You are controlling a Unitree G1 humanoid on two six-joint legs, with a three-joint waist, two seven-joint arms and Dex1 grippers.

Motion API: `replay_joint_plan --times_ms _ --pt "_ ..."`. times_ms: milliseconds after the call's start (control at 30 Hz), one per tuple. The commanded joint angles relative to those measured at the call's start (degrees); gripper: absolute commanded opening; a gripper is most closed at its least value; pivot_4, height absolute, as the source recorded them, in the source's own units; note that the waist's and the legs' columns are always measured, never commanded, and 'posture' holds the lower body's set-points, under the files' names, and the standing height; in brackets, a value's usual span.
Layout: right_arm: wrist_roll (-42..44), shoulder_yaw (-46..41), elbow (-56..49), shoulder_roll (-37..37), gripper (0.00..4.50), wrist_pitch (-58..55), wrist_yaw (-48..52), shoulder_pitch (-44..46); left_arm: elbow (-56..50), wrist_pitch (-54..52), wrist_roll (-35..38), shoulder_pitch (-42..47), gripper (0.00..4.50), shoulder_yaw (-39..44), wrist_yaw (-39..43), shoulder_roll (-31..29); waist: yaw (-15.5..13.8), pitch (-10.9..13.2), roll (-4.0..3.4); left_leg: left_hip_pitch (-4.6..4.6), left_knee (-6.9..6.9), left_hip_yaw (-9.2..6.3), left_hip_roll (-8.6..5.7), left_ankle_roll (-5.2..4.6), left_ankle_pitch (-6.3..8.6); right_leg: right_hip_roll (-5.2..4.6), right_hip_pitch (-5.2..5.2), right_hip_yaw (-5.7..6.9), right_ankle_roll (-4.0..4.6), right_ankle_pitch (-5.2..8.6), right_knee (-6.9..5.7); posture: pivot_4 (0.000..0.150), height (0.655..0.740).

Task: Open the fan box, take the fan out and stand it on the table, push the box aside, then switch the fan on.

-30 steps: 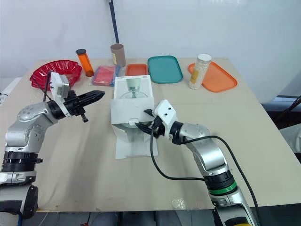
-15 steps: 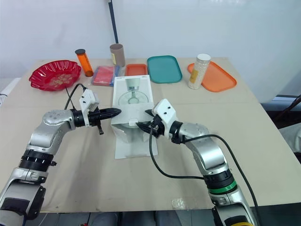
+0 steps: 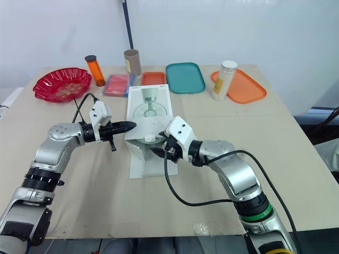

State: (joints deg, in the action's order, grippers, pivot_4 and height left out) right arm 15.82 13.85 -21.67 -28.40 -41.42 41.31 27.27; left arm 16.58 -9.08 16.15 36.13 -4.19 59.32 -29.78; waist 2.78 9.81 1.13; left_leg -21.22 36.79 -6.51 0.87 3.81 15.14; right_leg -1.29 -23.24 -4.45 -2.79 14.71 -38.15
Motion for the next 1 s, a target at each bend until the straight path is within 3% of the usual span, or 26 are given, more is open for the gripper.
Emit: replay_joint_plan --times_ms 33,533,667,800,1000 --pt "0.1 0.7 -3.6 -2.1 3.08 -1.3 0.8 -1.1 0.5 0.7 -1.1 0.3 0.0 -0.1 -0.1 0.2 0.0 0.0 0.0 0.0 0.0 0.0 0.0 0.0 0.0 0.0 0.0 0.0 0.0 0.0 0.0 0.15 0.74" --pt "1.2 -1.2 -11.7 -12.3 3.08 -5.1 3.1 -4.8 2.2 2.5 -2.0 0.7 0.0 -0.4 0.2 2.0 0.0 0.0 0.06 0.02 0.02 -0.02 -0.03 0.0 0.0 -0.02 0.07 0.01 -0.05 0.03 0.02 0.15 0.74" --pt "0.6 -1.5 -10.9 -13.2 1.94 -6.1 2.1 -4.1 2.4 2.8 -2.1 0.6 0.0 -0.5 0.1 2.3 0.0 0.0 0.06 0.03 0.03 -0.02 -0.03 0.0 0.0 -0.02 0.08 0.01 -0.05 0.03 0.02 0.15 0.74" --pt "-1.0 -0.8 -8.8 -13.6 0.12 -6.0 1.3 -3.8 2.4 3.1 -2.1 0.6 0.0 -0.4 0.0 2.5 0.0 0.0 0.06 0.03 0.02 -0.02 -0.03 0.0 0.0 -0.02 0.08 0.01 -0.05 0.03 0.02 0.15 0.74" --pt "-4.6 -0.5 -2.4 -12.6 0.04 -5.8 -1.6 -2.5 2.1 3.1 -2.1 0.3 0.0 -0.3 -0.1 2.4 0.0 0.0 0.06 0.03 0.03 -0.02 -0.03 0.0 0.0 -0.02 0.08 0.01 -0.04 0.03 0.02 0.15 0.74"
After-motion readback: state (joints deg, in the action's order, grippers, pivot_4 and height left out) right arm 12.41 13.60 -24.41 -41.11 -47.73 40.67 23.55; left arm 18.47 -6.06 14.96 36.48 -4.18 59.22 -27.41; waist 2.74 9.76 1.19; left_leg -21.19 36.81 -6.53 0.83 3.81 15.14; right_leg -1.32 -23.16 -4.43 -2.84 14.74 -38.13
